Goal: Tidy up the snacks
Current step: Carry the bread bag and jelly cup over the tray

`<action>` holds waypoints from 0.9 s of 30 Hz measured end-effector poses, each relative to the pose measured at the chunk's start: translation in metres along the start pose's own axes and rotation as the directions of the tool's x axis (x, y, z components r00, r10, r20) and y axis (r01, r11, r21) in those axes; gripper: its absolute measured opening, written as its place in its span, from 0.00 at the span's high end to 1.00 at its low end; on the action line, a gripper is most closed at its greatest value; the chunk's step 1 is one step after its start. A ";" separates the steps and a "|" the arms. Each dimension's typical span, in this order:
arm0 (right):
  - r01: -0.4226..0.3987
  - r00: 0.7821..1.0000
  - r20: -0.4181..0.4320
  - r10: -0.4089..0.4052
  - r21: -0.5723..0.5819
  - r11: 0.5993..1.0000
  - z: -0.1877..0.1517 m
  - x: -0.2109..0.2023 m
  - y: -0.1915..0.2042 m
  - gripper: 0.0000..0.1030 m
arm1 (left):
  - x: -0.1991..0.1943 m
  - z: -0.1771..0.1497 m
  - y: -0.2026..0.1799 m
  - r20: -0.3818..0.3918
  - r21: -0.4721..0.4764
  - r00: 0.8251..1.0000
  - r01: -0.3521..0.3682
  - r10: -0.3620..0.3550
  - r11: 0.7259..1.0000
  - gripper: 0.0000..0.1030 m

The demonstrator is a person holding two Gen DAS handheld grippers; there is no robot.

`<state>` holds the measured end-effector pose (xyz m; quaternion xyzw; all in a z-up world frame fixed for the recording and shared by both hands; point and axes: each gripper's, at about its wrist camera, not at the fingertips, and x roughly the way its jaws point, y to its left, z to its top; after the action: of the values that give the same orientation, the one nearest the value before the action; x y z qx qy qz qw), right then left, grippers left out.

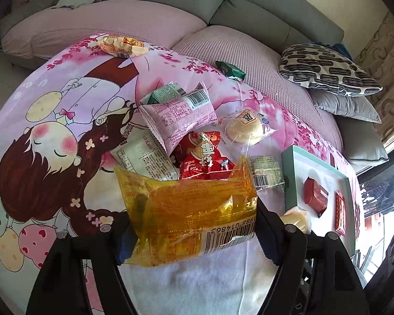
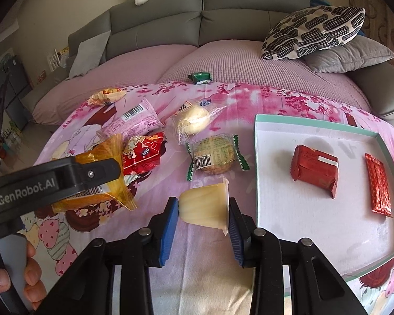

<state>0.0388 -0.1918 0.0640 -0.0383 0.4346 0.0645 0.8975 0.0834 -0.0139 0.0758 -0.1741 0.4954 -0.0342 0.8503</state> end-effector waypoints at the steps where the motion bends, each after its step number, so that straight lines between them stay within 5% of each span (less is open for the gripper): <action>1: 0.000 1.000 0.001 0.000 0.003 1.000 0.000 -0.001 -0.001 0.62 | 0.000 0.000 -0.001 0.002 0.001 1.000 0.000 0.000 1.000 0.25; 9: 0.007 0.999 0.041 -0.009 0.053 0.999 0.003 -0.018 -0.020 0.62 | -0.004 0.003 -0.007 0.010 0.011 1.000 0.003 -0.003 1.000 0.25; 16: 0.085 0.993 0.064 -0.096 0.160 0.983 0.003 -0.037 -0.072 0.62 | -0.004 0.001 -0.028 0.009 0.069 1.000 0.018 -0.018 0.997 0.25; 27: 0.256 0.954 0.034 -0.297 0.419 0.871 -0.017 -0.075 -0.194 0.62 | -0.003 -0.011 -0.094 0.003 0.251 0.997 0.071 -0.074 0.965 0.25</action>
<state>0.0088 -0.3918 0.1143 0.0923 0.3842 -0.1553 0.9054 0.0826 -0.1038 0.1043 -0.0833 0.4754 -0.1266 0.8666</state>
